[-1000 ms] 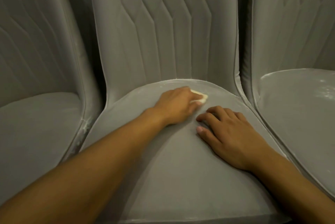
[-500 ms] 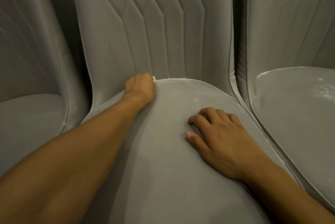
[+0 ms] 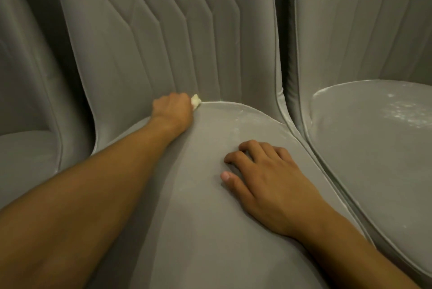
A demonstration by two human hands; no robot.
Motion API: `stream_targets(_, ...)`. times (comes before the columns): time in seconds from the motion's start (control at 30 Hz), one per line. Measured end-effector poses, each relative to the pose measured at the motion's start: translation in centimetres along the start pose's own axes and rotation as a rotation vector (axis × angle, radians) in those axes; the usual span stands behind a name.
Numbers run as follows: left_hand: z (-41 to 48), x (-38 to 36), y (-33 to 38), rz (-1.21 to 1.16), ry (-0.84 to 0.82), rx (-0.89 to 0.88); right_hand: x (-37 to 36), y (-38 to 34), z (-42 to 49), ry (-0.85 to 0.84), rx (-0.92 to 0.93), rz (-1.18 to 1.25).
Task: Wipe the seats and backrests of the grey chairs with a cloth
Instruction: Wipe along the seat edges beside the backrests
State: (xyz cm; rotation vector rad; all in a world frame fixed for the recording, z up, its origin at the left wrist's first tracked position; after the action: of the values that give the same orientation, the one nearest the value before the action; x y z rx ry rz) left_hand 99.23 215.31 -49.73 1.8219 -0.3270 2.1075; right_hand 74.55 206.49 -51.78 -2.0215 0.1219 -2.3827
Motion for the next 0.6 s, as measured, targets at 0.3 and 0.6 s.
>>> stream_targets(0.3, 0.7, -0.7, 6.2, -0.254, -0.025, -0.236, -0.2, 0.1, 0.4, -0.010, -0.024, -0.004)
stream_targets(0.6, -2.0, 0.1, 6.5, -0.303, -0.106, -0.481, 0.3, -0.1, -0.3, -0.001, -0.010, 0.007)
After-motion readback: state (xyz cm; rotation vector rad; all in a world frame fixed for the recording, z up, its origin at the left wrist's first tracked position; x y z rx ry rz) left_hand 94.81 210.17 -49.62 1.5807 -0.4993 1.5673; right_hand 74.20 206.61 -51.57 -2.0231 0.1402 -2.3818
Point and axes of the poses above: each hand's wrist, its own z-axis towards the middle knuckle, its own x-axis out of the back of the hand, y = z × x, the point moved 5 cm from there along z, towards the middle knuckle, and after that the axes turned 9 degrees about -z, right-handed, at the moved point
